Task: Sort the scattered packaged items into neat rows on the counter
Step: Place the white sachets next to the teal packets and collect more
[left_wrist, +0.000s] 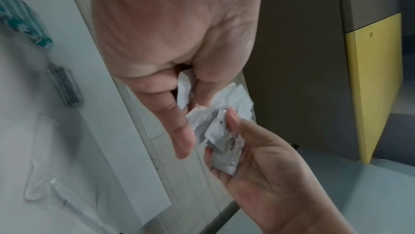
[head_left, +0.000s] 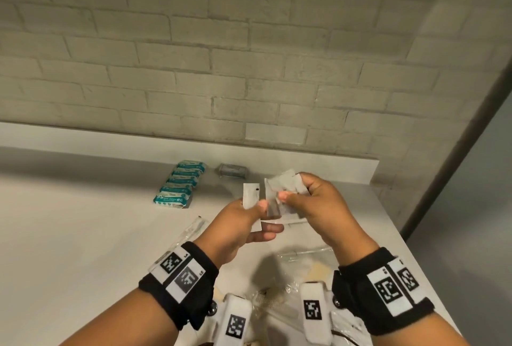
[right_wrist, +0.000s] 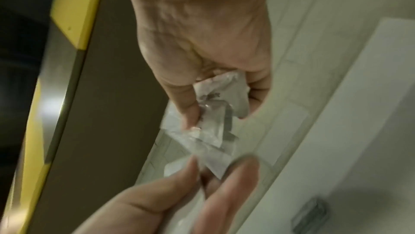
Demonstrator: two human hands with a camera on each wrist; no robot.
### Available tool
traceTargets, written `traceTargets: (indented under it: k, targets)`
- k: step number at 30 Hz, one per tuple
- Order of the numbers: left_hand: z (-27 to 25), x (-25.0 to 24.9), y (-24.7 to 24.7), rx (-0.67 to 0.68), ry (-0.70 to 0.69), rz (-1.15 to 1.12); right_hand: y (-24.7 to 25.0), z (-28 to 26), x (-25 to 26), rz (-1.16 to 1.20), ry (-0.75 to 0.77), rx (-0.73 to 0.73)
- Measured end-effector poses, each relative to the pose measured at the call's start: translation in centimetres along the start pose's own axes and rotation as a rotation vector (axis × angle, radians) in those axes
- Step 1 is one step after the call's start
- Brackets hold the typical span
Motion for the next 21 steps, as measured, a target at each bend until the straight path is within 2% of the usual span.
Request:
traceTargets:
  k: [2,3,5,6,8,11,12,14,16,18,21]
  targets:
    - [0.4,0.2,0.6,-0.028,0.051,-0.097,0.2,0.2,1.1,-0.197,0.154,0.066]
    - [0.6,0.1,1.0,-0.039,0.056,-0.151,-0.1,0.0,1.1,-0.257,0.182,0.138]
    - [0.9,-0.3,1.6,-0.073,0.017,-0.202,-0.8,-0.9,0.2,-0.33,0.166,0.268]
    - [1.0,-0.5,1.9,-0.098,-0.014,-0.197,-0.9,-1.2,-0.6,-0.358,0.127,0.283]
    - [1.0,-1.1,2.5,-0.167,-0.077,-0.173,-0.2,-1.4,-1.8,-0.29,0.007,0.209]
    - [0.7,-1.3,2.9,-0.23,-0.13,-0.146,1.4,-1.3,-2.6,0.017,-0.163,0.003]
    - [0.7,-1.3,2.6,-0.221,-0.139,-0.137,1.4,-1.3,-2.6,0.084,-0.186,-0.008]
    - [0.8,-1.0,1.8,-0.178,-0.144,-0.126,-0.3,-1.2,-2.6,0.188,-0.214,0.06]
    - [1.0,-0.8,1.1,-0.143,-0.145,-0.12,-1.9,-1.2,-3.1,0.107,-0.194,0.086]
    - [1.2,-0.5,1.0,-0.129,-0.139,-0.096,-2.2,-1.1,-3.5,-0.037,-0.18,0.014]
    - [0.8,-0.2,1.7,-0.138,-0.093,-0.058,-1.5,-1.1,-4.2,-0.048,-0.227,-0.084]
Point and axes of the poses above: each hand's wrist, its own z-axis towards the middle knuckle, its own y-axis out of the back of the hand, x = y × z, the point moved 7 cm from there along z, towards the middle knuckle, and after that the axes turned 8 degrees about y, right-handed, at the moved point
